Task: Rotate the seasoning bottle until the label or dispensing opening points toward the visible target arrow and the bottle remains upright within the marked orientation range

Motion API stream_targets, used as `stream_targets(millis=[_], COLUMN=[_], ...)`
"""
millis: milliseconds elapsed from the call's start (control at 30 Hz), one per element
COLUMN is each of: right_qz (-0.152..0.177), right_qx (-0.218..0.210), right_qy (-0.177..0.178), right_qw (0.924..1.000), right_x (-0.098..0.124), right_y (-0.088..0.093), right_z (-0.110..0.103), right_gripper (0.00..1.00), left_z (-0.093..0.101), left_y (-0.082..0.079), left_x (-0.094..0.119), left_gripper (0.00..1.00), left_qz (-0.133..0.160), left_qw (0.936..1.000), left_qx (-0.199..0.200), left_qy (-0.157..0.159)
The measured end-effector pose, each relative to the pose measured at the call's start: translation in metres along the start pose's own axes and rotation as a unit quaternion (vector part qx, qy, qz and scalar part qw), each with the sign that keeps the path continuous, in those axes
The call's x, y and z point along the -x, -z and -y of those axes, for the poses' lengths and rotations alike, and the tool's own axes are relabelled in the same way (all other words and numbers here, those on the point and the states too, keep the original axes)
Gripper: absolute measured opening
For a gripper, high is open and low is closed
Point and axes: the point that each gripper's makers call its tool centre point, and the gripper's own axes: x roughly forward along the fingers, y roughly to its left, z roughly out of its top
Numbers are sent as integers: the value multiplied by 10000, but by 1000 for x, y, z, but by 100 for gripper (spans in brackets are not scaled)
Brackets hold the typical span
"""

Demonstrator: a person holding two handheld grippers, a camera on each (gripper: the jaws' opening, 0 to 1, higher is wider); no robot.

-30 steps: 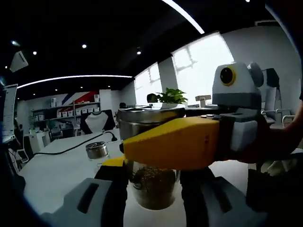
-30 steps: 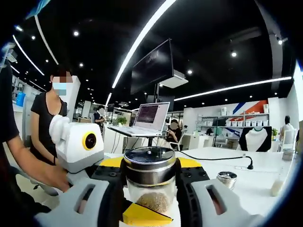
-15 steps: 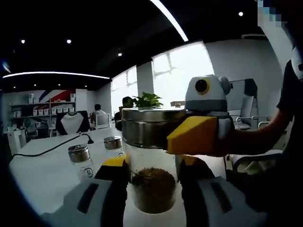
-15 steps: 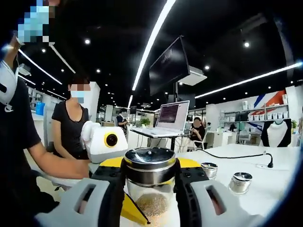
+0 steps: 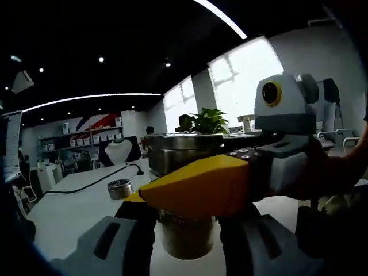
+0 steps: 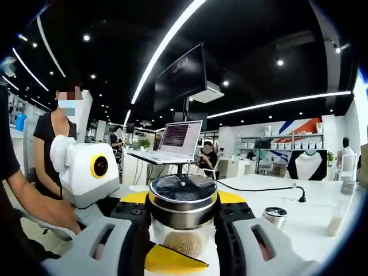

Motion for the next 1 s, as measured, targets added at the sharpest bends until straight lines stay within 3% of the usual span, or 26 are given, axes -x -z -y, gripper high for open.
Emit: stream_targets(millis=[133, 200, 300, 367, 433, 500, 567, 667, 767, 833, 933, 1000], right_qz=[20, 63, -7, 84, 161, 412, 366, 382, -30, -143, -267, -226], right_qx=[-415, -426, -443, -694, -1121, -1321, -1065, -660, -417, -36, -422, -265], right_qy=[-521, -802, -850, -886, -564, -68, 150, 272, 432, 325, -185, -572], right_qw=[9978, 9958, 9954, 9936, 9920, 9904, 9935, 9967, 9982, 9994, 9986, 9978], right_x=[4, 5, 4, 2, 3, 2, 2, -1, -2, -3, 1, 3], right_y=[-8, -13, -16, -16, -16, -16, -11, -12, -3, -2, -3, -8], right_z=[-3, -10, -9, -9, -1, 7, 5, -1, -3, -3, -6, -14], right_gripper=[41, 41, 41, 41, 41, 40, 40, 40, 40, 39, 39, 39], left_z=[6, 7, 9, 6, 1, -15, -16, -13, -15, -14, -4, 2], left_y=[-7, -11, -13, -15, -16, -19, -15, -14, -5, -2, -4, -8], left_x=[3, 5, 5, 7, 7, 9, 8, 7, 5, 3, 6, 9], left_gripper=[44, 45, 45, 44, 44, 44, 44, 44, 44, 44, 44, 45], left_qz=[279, 385, 374, 300, 301, 335, 139, 181, 26, 11, 169, 244], left_qw=[9960, 9944, 9936, 9957, 9974, 9985, 9985, 9986, 9984, 9995, 9979, 9942], left_qx=[533, 601, 651, 628, 566, 244, -67, 42, -73, -55, 499, 765], left_qy=[659, 778, 841, 606, 341, -351, -524, -499, -554, -308, 366, 720])
